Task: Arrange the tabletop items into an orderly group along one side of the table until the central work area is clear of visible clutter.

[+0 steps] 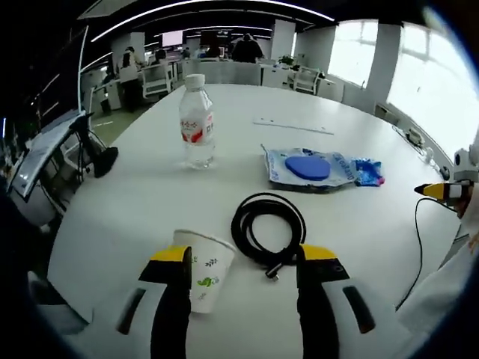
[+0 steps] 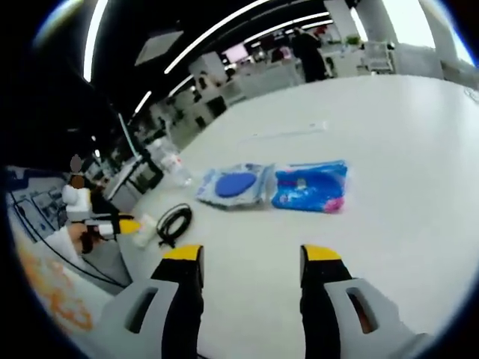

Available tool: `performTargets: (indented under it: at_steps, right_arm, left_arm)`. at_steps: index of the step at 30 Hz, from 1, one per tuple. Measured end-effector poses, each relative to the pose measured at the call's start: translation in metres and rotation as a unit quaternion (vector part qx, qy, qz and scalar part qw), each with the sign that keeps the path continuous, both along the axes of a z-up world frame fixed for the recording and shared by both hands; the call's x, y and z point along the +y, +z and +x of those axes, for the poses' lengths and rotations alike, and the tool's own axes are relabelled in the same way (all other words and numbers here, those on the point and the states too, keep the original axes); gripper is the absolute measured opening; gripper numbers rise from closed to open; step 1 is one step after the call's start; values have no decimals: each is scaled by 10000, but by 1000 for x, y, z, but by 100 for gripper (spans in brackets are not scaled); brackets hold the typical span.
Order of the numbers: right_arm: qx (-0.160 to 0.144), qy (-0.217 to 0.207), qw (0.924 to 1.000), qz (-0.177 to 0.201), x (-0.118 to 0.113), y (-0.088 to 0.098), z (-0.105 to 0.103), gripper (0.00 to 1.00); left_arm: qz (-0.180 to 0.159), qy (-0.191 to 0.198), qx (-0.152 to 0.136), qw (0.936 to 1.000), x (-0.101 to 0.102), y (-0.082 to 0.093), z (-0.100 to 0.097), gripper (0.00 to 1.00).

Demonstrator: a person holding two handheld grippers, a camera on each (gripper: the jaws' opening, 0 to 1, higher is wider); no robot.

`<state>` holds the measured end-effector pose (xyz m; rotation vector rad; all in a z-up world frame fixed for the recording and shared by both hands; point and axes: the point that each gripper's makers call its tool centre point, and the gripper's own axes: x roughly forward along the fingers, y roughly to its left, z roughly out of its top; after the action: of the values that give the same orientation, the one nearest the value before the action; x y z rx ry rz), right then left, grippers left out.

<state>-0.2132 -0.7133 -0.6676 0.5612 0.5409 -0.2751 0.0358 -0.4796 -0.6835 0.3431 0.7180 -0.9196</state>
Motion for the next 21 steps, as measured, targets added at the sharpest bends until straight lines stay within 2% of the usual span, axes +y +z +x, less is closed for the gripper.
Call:
performTargets:
  at_steps: [5,8,12,15,21]
  right_arm:
    - [-17,-60,9999,100,-1,-3,-2,49]
    - [-15,-76,9999,111,-1,-3,-3,49]
    - [-60,-176,9997,182,-4,-3,-5,48]
    - [-27,-195,9996,186,-5,-5,-7,48]
    - [-24,-262,9992,291,-5,-8,-9,47]
  left_arm:
    - [75,-12,15,10000,5,-2,9,57]
    - [-117,88,51,9999,5,4,15,60]
    - [371,-31,29,9993,19,-8,21,62]
    - [489,-6,247,9985,25,-19,22,63]
    - [752,58,365,9965,36,-35,25,60]
